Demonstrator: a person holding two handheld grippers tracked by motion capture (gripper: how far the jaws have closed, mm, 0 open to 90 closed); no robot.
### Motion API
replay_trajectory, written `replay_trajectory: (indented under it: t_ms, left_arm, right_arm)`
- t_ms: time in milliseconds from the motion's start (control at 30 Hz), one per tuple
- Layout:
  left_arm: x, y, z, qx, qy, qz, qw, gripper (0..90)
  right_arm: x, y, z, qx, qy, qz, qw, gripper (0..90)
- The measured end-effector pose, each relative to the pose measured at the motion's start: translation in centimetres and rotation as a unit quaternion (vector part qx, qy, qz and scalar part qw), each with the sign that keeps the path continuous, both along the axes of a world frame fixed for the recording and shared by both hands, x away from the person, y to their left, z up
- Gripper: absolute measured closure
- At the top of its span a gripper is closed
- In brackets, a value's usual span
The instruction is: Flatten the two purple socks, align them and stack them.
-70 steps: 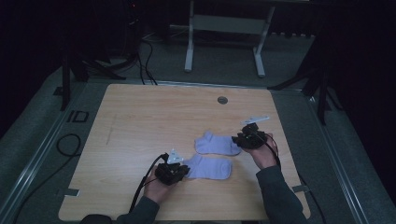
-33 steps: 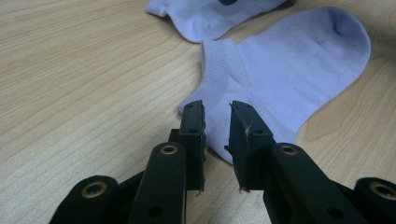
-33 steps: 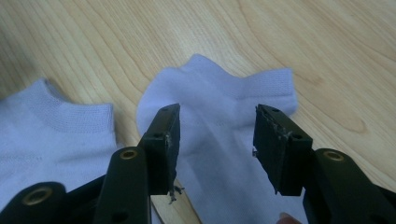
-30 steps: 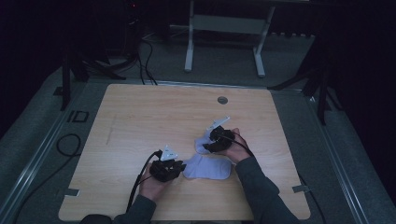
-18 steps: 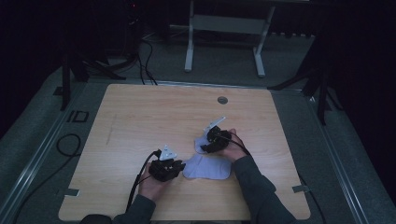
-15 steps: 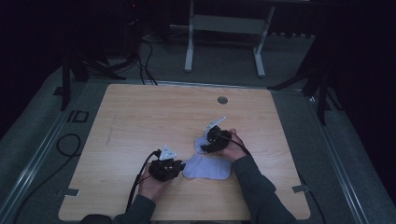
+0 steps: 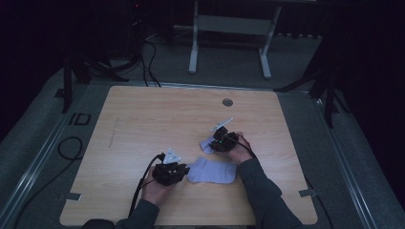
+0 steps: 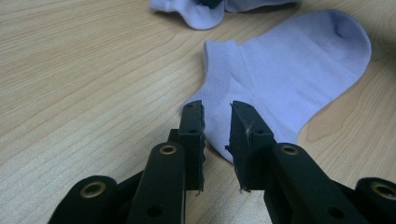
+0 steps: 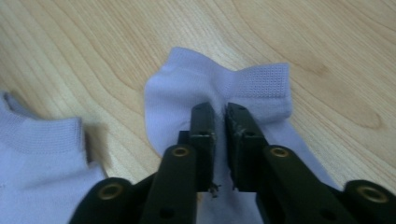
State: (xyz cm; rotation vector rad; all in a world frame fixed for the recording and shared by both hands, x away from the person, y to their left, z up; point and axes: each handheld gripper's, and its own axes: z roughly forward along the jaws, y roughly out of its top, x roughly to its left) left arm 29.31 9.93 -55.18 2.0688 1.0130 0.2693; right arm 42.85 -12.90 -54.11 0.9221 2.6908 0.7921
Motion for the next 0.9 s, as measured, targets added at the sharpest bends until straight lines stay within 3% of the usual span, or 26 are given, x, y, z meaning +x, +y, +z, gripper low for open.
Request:
replay_trajectory:
  t_ms: [133, 200, 433, 467, 733, 900]
  left_arm:
    - [0.1, 0.1, 0.0, -0.002, 0.000, 0.002, 1.0000, 74.5]
    - [0.1, 0.1, 0.0, -0.001, 0.001, 0.002, 1.0000, 74.5]
    - [0.0, 0.0, 0.0, 0.000, 0.000, 0.002, 1.0000, 74.5]
    - [0.0, 0.0, 0.0, 0.001, 0.001, 0.001, 1.0000, 74.5]
    - [0.0, 0.1, 0.0, 0.001, -0.001, 0.002, 1.0000, 74.5]
    - [0.0, -0.1, -0.1, 0.003, 0.000, 0.001, 1.0000, 74.5]
  right_arm:
    - [0.1, -0.2, 0.1, -0.006, -0.010, -0.010, 0.9999, 84.3]
    - [0.0, -0.9, 0.5, 0.012, -0.015, -0.019, 0.9996, 84.7]
    - [-0.8, -1.8, 1.9, 0.027, -0.032, -0.017, 0.9990, 84.7]
    - [-1.3, -2.4, 2.6, 0.042, -0.036, -0.020, 0.9983, 84.7]
    - [-3.2, -4.6, 4.8, 0.096, -0.053, -0.017, 0.9939, 84.6]
    - [-4.3, -5.6, 6.2, 0.114, -0.071, -0.012, 0.9909, 84.6]
